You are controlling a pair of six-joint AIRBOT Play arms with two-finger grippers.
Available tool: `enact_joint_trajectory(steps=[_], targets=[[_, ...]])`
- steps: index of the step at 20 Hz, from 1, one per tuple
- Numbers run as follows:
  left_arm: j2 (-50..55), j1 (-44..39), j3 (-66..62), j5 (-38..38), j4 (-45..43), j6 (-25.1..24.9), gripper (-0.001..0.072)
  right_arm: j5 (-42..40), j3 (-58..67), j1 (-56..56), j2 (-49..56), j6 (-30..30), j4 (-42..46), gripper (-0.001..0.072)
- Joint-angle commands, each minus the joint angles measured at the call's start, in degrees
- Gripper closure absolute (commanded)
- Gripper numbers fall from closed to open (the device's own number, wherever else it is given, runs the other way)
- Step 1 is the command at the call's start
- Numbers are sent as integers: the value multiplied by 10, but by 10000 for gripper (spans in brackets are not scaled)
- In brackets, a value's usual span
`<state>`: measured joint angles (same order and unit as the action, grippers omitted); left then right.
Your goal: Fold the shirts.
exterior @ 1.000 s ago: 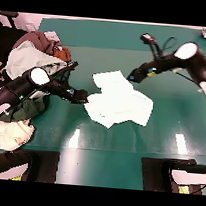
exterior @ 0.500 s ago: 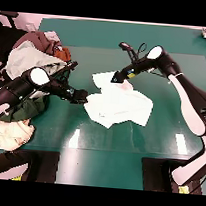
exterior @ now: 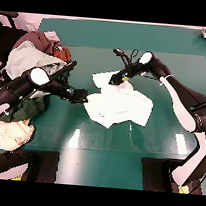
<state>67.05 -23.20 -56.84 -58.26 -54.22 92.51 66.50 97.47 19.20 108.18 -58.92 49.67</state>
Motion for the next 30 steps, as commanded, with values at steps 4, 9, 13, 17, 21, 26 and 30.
enact_joint_trajectory(steps=[4,9,13,17,21,26,30], targets=[[-1,0,-1,-12,-27,28,681,26,59,-11,-31,-51,40,697],[-2,4,-56,-118,-162,67,680,33,186,-130,-144,-106,44,699],[-2,75,-206,-133,-171,66,680,35,181,-272,-227,-127,-33,698],[-2,121,-352,-132,-137,53,680,47,146,-359,-291,-68,-218,698],[-2,121,-429,-139,-109,49,680,99,147,-314,-322,-67,-169,696],[0,121,-407,-200,-109,44,680,139,45,-173,-321,-125,47,367],[0,121,-398,-219,-141,45,680,84,-147,-134,-321,-114,101,371]])
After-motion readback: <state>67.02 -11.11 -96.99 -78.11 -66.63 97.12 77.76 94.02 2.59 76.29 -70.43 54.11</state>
